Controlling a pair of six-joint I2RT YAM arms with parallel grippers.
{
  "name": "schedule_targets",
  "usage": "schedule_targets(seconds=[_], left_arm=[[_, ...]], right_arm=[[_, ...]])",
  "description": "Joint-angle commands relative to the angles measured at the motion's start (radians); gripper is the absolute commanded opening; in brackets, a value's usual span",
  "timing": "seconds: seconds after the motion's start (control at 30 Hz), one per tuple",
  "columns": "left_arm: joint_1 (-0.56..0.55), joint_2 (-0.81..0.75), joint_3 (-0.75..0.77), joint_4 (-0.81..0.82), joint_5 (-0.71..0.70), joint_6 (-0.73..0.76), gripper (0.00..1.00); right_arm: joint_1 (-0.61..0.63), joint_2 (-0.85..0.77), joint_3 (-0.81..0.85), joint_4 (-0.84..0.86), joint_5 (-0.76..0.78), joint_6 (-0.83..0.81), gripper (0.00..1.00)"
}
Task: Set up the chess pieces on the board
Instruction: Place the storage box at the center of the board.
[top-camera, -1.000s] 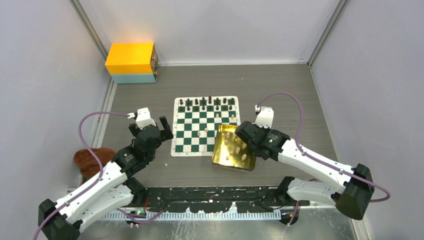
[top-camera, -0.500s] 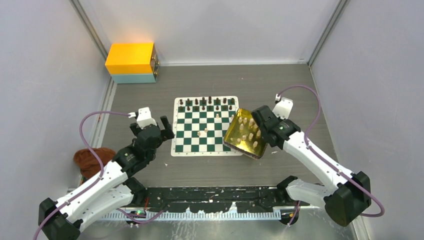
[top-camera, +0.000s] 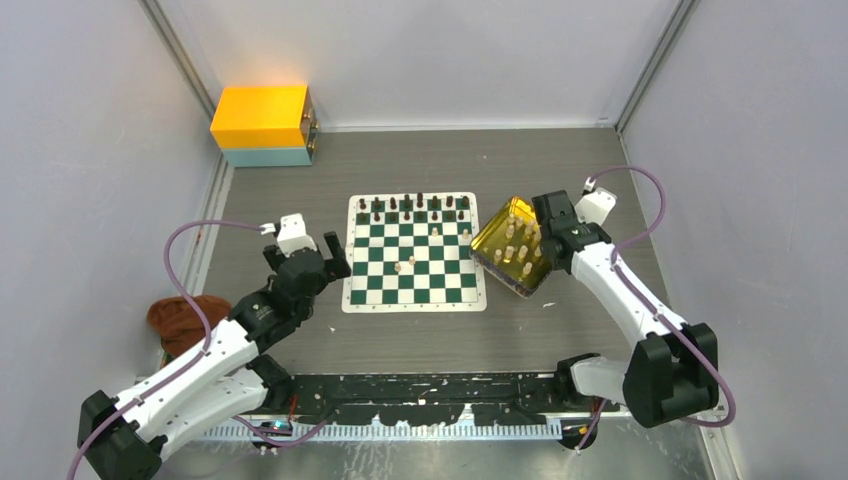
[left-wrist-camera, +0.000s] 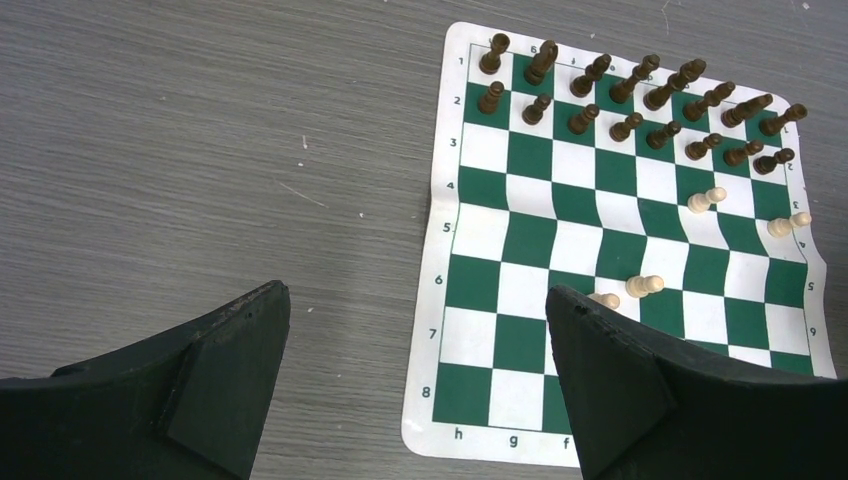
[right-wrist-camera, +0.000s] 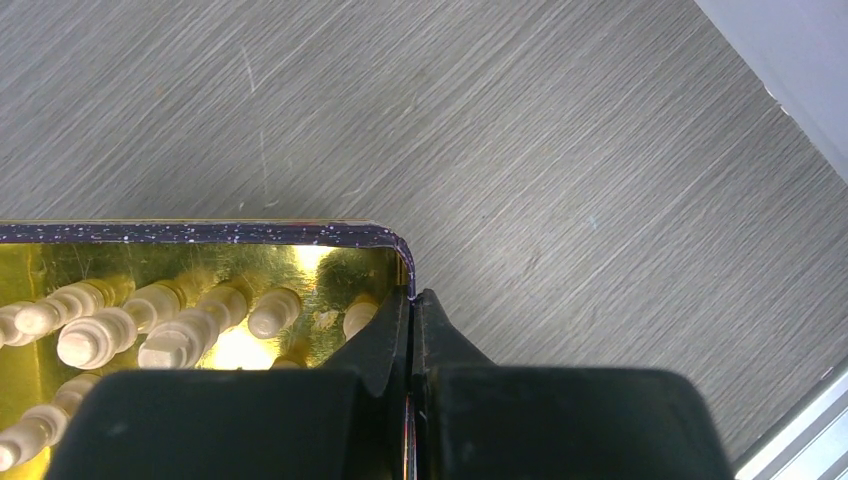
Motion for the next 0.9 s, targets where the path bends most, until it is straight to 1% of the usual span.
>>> schedule_targets(seconds=[0.0, 0.27, 0.57, 0.87], left_arm=[[-0.001, 0.012, 0.022, 0.071, 0.000, -0.020, 0.99], [-0.001, 0.034, 0.018, 0.077, 0.013, -0.026, 0.99], [0.000, 0.045, 0.012, 0.086, 0.008, -0.024, 0.99], [-0.002, 0.065, -0.006, 0.112, -0.005, -0.033, 0.99]], right_arm=[[-0.045, 0.037, 0.031, 0.134, 0.007, 0.021, 0.00], [-0.106, 0.129, 0.010, 0.226, 0.020, 0.081, 0.00], [-0.132, 0.232, 0.031, 0.238, 0.073, 0.138, 0.00], [-0.134, 0.311, 0.054, 0.227, 0.104, 0.195, 0.01]])
